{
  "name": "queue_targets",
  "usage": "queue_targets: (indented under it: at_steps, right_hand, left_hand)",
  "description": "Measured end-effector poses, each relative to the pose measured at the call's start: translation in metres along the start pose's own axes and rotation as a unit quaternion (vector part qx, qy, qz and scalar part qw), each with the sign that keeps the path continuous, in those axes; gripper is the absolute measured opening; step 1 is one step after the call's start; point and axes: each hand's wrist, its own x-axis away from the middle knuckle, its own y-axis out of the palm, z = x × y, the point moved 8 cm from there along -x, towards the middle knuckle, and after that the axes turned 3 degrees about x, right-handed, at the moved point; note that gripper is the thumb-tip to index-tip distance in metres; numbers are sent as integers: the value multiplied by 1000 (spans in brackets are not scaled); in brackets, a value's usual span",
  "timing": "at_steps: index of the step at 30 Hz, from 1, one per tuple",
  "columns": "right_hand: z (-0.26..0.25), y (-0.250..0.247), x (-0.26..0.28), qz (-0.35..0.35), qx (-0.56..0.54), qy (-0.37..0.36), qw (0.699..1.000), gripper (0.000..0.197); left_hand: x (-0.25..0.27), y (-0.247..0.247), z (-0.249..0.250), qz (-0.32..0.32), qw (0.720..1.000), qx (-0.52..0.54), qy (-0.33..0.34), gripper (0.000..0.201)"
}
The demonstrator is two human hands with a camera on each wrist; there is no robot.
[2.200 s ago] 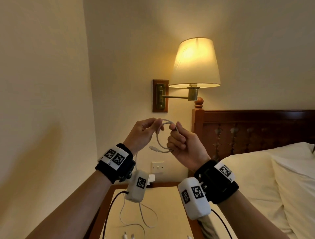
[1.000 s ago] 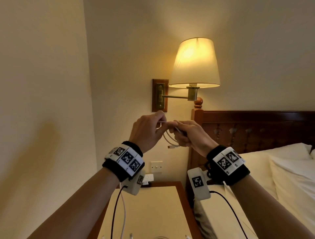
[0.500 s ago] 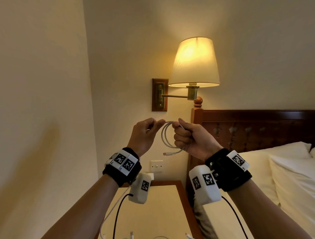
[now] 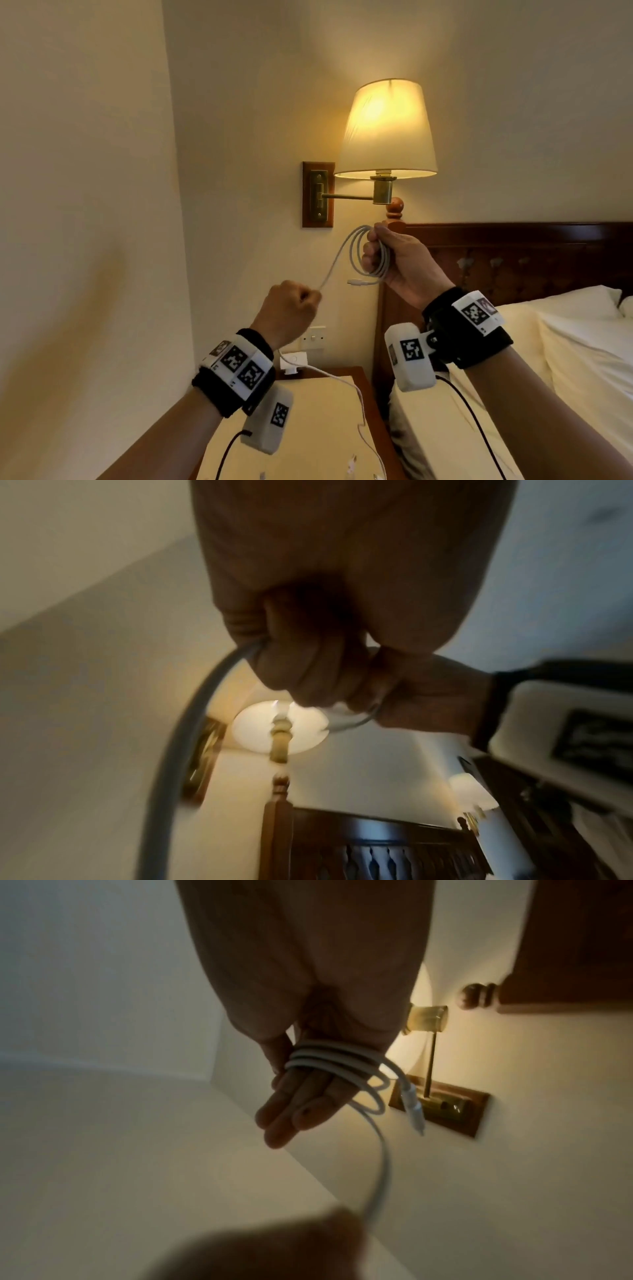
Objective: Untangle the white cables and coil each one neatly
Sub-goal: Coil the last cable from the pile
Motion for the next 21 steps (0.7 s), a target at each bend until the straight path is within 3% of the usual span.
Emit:
queue_targets:
  at_steps: [3, 8, 10, 13, 16, 19, 21]
  right_hand:
    - [-7, 7, -2, 15, 137, -66, 988, 30]
    - [-16, 14, -7, 22, 330, -125, 935, 35]
    - [-16, 10, -8, 0, 310, -105, 945, 39]
    - [-12, 9, -6, -43, 292, -46, 954, 40]
    - [1, 11, -5, -76, 276, 18, 958, 40]
    - [9, 13, -4, -103, 193, 60, 974, 39]
    - [11, 14, -2, -122, 74, 72, 987, 39]
  left_hand:
    - [13, 11, 65, -73, 976, -166, 117, 43]
    - [18, -4, 134, 72, 906, -295, 295, 30]
    - [11, -14, 139, 115, 890, -291, 332, 33]
    - [-13, -34, 123, 138, 911, -250, 298, 39]
    - [-40, -37, 95, 95, 951, -165, 243, 47]
    - [-44, -32, 77, 51, 971, -17, 233, 55]
    - [-43, -33, 61, 54, 976, 62, 200, 55]
